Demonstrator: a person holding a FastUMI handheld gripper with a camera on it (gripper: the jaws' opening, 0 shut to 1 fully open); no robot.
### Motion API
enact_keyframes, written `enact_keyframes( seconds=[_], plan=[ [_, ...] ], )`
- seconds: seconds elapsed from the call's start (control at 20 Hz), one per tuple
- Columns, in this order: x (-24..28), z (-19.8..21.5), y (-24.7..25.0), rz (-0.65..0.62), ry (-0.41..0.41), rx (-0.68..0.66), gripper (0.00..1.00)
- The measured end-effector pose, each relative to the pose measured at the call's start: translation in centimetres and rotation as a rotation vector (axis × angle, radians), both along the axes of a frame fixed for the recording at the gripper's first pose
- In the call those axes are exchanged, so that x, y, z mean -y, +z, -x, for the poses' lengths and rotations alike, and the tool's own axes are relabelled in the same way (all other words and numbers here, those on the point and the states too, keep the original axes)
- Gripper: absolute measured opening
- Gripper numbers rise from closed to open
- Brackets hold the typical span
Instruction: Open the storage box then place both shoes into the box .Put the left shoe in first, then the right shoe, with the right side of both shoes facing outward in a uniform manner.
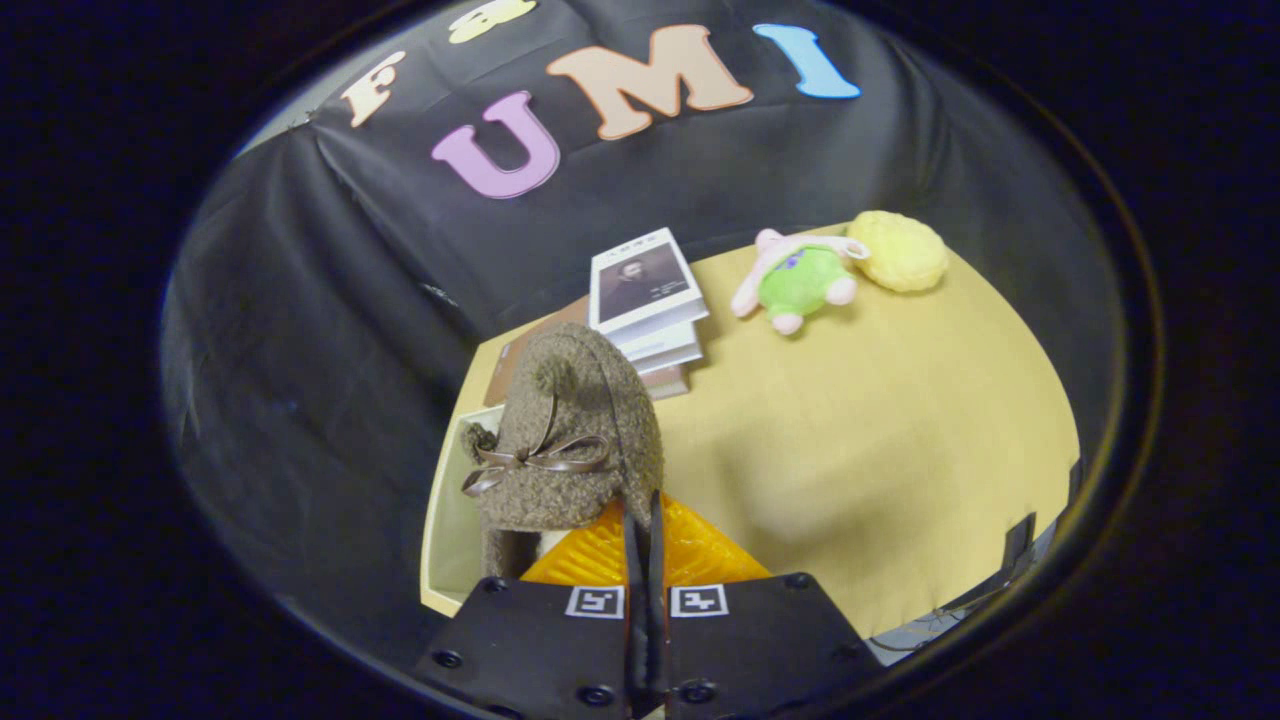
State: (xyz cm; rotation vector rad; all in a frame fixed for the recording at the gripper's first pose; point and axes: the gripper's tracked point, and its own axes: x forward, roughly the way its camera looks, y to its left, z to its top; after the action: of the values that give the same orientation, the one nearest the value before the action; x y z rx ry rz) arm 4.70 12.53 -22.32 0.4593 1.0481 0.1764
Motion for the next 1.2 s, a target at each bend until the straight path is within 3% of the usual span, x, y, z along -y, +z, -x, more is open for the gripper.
enact_keyframes(
  seconds=[0.4, 0.75, 0.95, 1.15, 1.2],
  plan=[
    [-8.5, -0.6, -1.0, 0.015, 0.047, -0.009, 0.03],
    [-10.1, 1.2, -6.0, 0.192, 0.069, -0.062, 0.03],
    [-10.0, 1.3, -6.2, 0.264, 0.062, -0.032, 0.03],
    [-10.3, 1.3, -6.0, 0.300, 0.079, 0.000, 0.17],
    [-10.3, 1.5, -5.4, 0.302, 0.078, 0.012, 0.26]
  ],
)
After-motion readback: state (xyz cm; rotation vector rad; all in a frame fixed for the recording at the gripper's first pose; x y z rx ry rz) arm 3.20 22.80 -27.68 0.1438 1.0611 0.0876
